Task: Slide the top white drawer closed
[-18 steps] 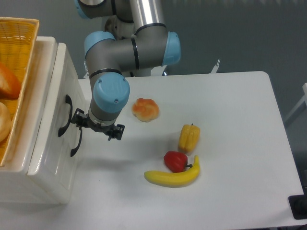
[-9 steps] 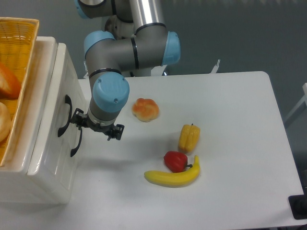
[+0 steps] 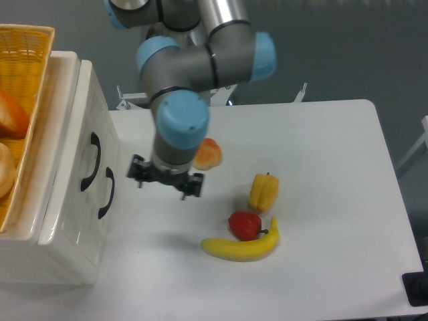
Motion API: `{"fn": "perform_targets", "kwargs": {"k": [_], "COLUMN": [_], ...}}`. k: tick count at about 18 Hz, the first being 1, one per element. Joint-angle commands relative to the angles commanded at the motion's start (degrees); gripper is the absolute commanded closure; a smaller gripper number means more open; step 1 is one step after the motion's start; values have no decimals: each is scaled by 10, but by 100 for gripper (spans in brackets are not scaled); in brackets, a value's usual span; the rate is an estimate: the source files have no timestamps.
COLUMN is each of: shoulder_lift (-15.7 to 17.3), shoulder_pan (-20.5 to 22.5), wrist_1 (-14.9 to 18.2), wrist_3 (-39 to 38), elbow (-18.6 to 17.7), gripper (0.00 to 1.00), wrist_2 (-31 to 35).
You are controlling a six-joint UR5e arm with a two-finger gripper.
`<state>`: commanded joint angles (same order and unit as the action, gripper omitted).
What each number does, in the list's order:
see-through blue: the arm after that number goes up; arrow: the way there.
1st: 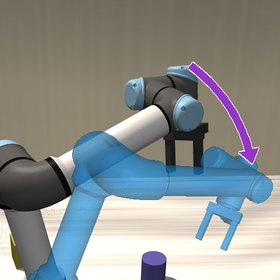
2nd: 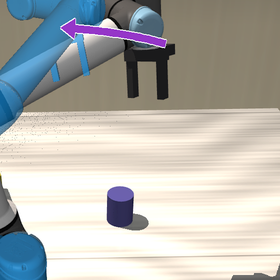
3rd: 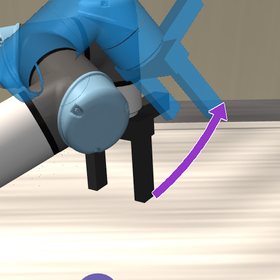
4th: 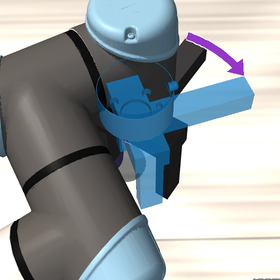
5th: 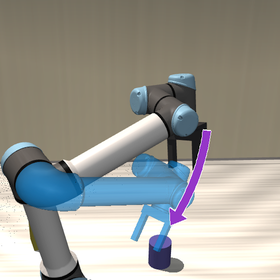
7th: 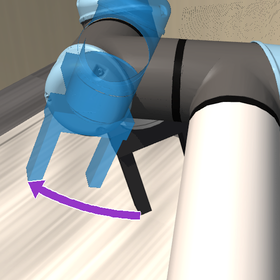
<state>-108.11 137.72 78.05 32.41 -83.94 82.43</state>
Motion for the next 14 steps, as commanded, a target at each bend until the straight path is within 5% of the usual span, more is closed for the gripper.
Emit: {"fn": "perform_targets", "kwargs": {"k": [4, 14], "shoulder_lift": [21, 92], "shoulder_pan": [38, 149], "wrist_1": [3, 14], "wrist_3": [153, 327], "elbow": [-12, -40], "gripper": [0, 0], "wrist_2": [47, 96]}}
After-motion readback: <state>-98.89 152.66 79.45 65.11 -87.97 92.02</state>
